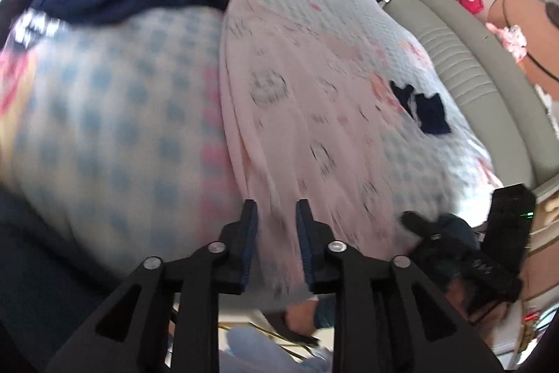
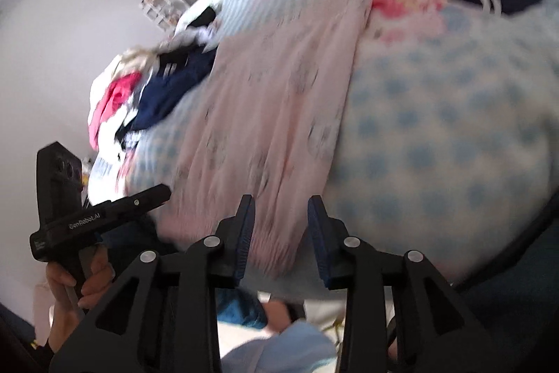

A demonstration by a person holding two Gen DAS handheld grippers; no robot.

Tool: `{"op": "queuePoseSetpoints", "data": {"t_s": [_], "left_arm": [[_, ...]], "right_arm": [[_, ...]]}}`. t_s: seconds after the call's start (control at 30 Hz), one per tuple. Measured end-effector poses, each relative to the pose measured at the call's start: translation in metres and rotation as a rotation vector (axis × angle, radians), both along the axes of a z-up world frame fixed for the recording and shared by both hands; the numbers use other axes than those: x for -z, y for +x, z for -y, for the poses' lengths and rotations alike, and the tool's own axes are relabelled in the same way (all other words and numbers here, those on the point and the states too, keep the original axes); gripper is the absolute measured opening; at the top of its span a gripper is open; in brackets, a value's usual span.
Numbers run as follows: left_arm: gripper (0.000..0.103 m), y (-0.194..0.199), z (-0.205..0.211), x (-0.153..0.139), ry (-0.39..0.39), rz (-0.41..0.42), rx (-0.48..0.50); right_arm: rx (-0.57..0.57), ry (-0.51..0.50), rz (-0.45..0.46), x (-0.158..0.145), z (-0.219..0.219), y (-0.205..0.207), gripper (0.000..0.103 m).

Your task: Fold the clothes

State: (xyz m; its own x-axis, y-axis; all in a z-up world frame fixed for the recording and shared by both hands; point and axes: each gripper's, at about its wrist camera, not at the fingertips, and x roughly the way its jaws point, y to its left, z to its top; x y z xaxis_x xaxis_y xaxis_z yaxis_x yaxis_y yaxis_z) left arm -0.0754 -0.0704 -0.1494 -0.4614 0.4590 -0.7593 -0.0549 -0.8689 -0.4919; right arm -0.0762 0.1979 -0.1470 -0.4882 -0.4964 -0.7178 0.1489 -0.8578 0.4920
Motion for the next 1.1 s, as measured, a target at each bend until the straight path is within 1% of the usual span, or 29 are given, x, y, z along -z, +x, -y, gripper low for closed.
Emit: {"op": "queuePoseSetpoints", "data": {"t_s": [0.07, 0.13, 0.2, 0.23, 0.3, 0.37, 0.4, 0.43, 0.47, 0.5, 0.53, 0.57, 0.67, 0.73, 0.8, 0.83, 0.93, 0.97, 1.03, 1.07, 1.1], "left_arm": [[0.032, -0.021, 0.005, 0.004, -0.004, 0.016, -0.007], [0.032, -0.028, 0.004, 0.01, 0.016, 0.024, -0.007], [0.035, -0.035, 0.004, 0.016, 0.036, 0.033, -0.007], [0.039, -0.038, 0.003, 0.019, 0.046, 0.037, -0.007], [0.04, -0.045, 0.003, 0.025, 0.066, 0.046, -0.008], [0.036, -0.052, 0.002, 0.031, 0.086, 0.054, -0.008], [0.032, -0.056, 0.002, 0.034, 0.096, 0.058, -0.008], [0.016, -0.058, 0.0, 0.036, 0.102, 0.06, -0.004], [0.013, -0.057, -0.004, 0.036, 0.095, 0.055, 0.005], [0.012, -0.056, -0.007, 0.035, 0.078, 0.045, 0.006], [0.006, -0.055, -0.009, 0.033, 0.06, 0.034, 0.005], [0.006, -0.053, -0.01, 0.031, 0.04, 0.022, 0.001], [0.004, -0.048, -0.009, 0.025, -0.023, -0.007, -0.017], [0.004, -0.044, -0.004, 0.023, -0.049, -0.015, -0.043], [0.004, -0.042, 0.0, 0.021, -0.067, -0.016, -0.063], [0.004, -0.041, 0.002, 0.021, -0.075, -0.013, -0.07], [0.004, -0.039, 0.001, 0.022, -0.127, -0.001, -0.063], [0.008, -0.038, 0.001, 0.021, -0.142, -0.002, -0.064], [0.008, -0.035, 0.004, 0.019, -0.145, -0.004, -0.083], [0.01, -0.032, 0.009, 0.017, -0.116, -0.008, -0.102], [0.012, -0.03, 0.014, 0.015, -0.086, -0.02, -0.123]], "right_arm": [[-0.006, 0.033, 0.017, 0.001, -0.002, -0.018, 0.033], [0.0, 0.027, 0.045, 0.01, -0.006, -0.041, 0.033], [0.001, -0.026, 0.085, 0.021, -0.011, -0.055, 0.033], [0.003, -0.056, 0.101, 0.025, -0.013, -0.06, 0.033], [-0.002, -0.106, 0.121, 0.032, -0.014, -0.067, 0.033], [-0.012, -0.124, 0.126, 0.035, -0.011, -0.069, 0.035], [-0.02, -0.132, 0.129, 0.037, -0.008, -0.07, 0.035], [-0.036, -0.126, 0.123, 0.036, -0.005, -0.07, 0.029], [-0.045, -0.116, 0.117, 0.036, -0.001, -0.069, 0.024], [-0.057, -0.087, 0.105, 0.035, 0.002, -0.068, 0.013], [-0.057, -0.056, 0.096, 0.034, 0.007, -0.067, 0.009], [-0.057, -0.027, 0.086, 0.033, 0.009, -0.066, 0.008], [-0.03, 0.013, 0.054, 0.028, 0.011, -0.06, 0.005], [-0.014, 0.049, 0.025, 0.022, 0.008, -0.054, 0.005], [-0.01, 0.109, 0.001, 0.017, 0.009, -0.05, 0.004], [-0.009, 0.141, -0.004, 0.016, 0.009, -0.047, 0.004], [-0.006, 0.184, 0.019, 0.02, 0.003, -0.046, 0.004], [-0.003, 0.189, 0.026, 0.021, 0.001, -0.046, 0.004], [0.002, 0.197, 0.022, 0.021, -0.001, -0.045, 0.004], [0.004, 0.198, 0.012, 0.019, -0.002, -0.044, 0.004], [0.005, 0.2, 0.002, 0.017, -0.002, -0.043, 0.007]]}}
